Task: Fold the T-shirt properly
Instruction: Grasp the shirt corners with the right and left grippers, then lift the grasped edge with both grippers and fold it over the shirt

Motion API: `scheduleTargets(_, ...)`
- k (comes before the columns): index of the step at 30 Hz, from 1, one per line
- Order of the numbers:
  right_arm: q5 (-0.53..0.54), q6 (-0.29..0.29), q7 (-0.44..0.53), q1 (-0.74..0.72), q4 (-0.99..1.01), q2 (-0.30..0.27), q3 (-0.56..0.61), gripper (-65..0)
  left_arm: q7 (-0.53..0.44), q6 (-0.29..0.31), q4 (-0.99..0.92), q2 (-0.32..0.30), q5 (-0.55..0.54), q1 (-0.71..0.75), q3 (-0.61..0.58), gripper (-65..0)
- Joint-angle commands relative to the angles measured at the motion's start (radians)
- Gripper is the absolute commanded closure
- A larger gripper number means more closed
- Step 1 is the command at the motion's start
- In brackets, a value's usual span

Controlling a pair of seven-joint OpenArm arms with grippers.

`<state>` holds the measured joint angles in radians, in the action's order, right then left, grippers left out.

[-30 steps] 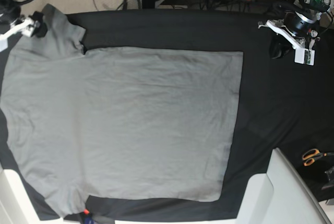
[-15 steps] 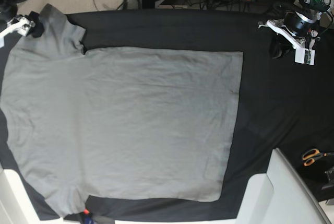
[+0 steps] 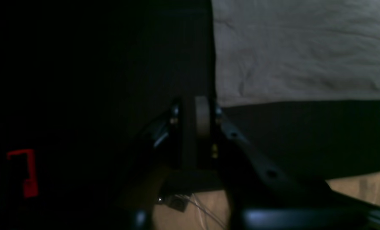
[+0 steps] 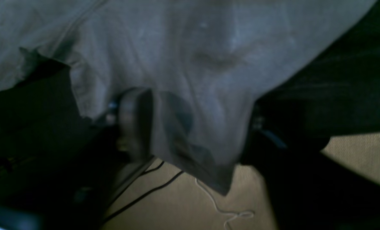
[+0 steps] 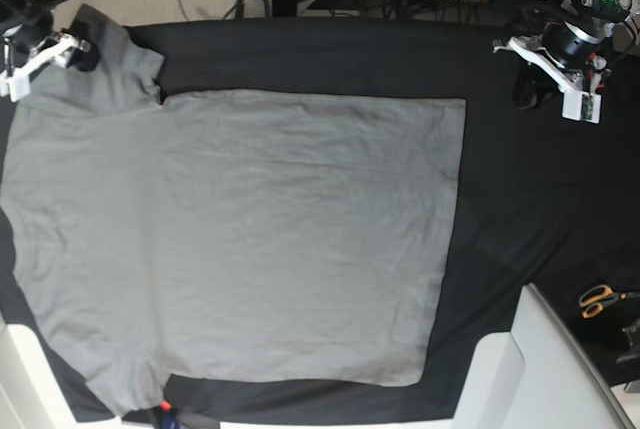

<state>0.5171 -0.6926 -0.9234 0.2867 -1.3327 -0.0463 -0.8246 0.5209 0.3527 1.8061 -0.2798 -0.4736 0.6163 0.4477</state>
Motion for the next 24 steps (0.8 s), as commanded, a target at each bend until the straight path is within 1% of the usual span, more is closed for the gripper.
scheduleTargets(1,-0.007,-0.006,-0.030,0.007,-0.003,0.003,0.001,-20.1,-0.012,0.004,-0.001,-0.005,-0.010,-0.014,0.003,-10.7)
scheduleTargets(3,-0.007,-0.006,-0.035,0.007,-0.001,0.003,0.001,-2.4,-0.012,0.004,-0.038,0.024,-0.010,-0.034,0.010,-18.9)
scheduleTargets(4,-0.007,-0.006,-0.035,0.007,-0.001,0.003,0.003,0.0,-0.012,0.004,-0.058,0.035,-0.010,-0.042,0.010,-23.7)
scheduleTargets(5,-0.007,-0.006,-0.035,0.007,-0.001,0.003,0.003,-1.1,-0.012,0.006,-0.072,0.041,-0.010,-0.052,0.004,-28.3)
scheduleTargets(6,-0.007,-0.006,-0.035,0.007,-0.001,0.003,0.003,-3.5,-0.012,0.006,-0.087,0.047,-0.010,-0.063,0.003,-33.1)
scheduleTargets(8,-0.007,-0.006,-0.035,0.009,-0.001,0.003,0.003,-0.9,-0.012,0.006,-0.133,0.080,-0.012,-0.092,0.003,-42.5)
scheduleTargets(9,-0.007,-0.006,-0.036,0.010,-0.001,0.003,0.003,-0.3,-0.012,0.006,-0.160,0.092,-0.012,-0.111,0.003,-45.7)
scheduleTargets(11,-0.007,-0.006,-0.036,0.010,-0.001,0.003,0.004,-0.2,-0.012,0.006,-0.223,0.103,-0.012,-0.143,0.001,-49.9)
scheduleTargets(14,-0.010,-0.006,-0.036,0.010,-0.001,0.000,0.004,-0.2,-0.017,0.009,-0.315,0.126,-0.012,-0.201,-0.019,-50.4)
scheduleTargets(17,-0.010,-0.006,-0.036,0.010,-0.001,-0.002,0.004,-0.2,-0.018,0.058,-0.368,0.126,-0.012,-0.235,-0.059,-50.4)
scheduleTargets(18,-0.010,-0.006,-0.036,0.010,-0.001,-0.004,0.004,-0.2,-0.018,0.065,-0.383,0.127,-0.012,-0.246,-0.071,-50.4)
scheduleTargets(21,-0.010,-0.006,-0.036,0.010,-0.001,-0.005,0.004,-0.2,-0.020,0.065,-0.441,0.129,-0.012,-0.273,-0.099,-50.4)
scheduleTargets(24,-0.010,-0.006,-0.036,0.012,-0.001,-0.007,0.004,-0.2,-0.020,0.065,-0.497,0.139,-0.012,-0.299,-0.099,-50.4)
